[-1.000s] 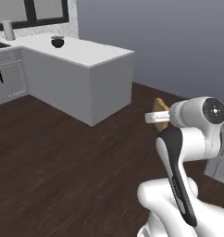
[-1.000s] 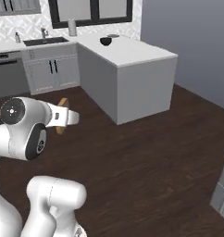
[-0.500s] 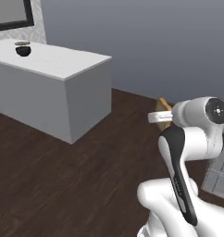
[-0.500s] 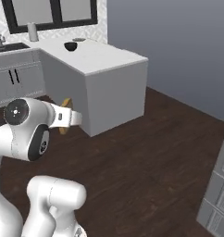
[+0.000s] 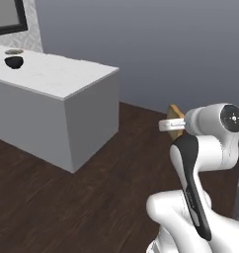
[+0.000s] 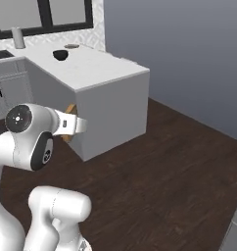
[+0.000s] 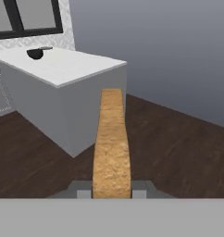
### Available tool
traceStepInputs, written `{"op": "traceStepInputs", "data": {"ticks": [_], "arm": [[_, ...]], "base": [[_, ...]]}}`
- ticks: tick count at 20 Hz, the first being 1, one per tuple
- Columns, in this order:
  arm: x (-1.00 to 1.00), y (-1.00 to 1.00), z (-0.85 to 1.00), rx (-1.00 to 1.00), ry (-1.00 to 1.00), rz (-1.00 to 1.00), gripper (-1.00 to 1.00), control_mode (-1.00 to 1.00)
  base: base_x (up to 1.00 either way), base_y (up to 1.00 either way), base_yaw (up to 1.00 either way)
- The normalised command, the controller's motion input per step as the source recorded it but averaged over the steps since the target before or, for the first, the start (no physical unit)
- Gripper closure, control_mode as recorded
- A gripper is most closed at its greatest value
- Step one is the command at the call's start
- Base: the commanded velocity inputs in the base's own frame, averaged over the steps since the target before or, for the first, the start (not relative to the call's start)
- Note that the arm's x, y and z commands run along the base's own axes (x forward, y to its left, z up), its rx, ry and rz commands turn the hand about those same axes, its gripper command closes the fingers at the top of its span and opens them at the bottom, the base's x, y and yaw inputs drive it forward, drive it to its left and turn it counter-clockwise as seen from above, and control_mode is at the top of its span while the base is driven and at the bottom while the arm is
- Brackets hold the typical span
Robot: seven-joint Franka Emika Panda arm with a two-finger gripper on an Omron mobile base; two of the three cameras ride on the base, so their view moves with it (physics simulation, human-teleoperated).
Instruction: Start the toaster. Once the lever pops up, take the bread to the plate on the dining counter.
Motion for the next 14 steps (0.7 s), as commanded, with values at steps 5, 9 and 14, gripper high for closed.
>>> {"op": "traceStepInputs", "data": {"ticks": [5,9,14], "arm": [[0.0,0.0,0.0,0.0,0.0,0.0,1.0,1.0],[0.0,0.0,0.0,0.0,0.0,0.0,1.0,1.0],[0.0,0.0,0.0,0.0,0.0,0.0,1.0,1.0]], "base": [[1.0,0.0,-0.02],[1.0,-0.04,0.01],[1.0,-0.21,0.09]]}}
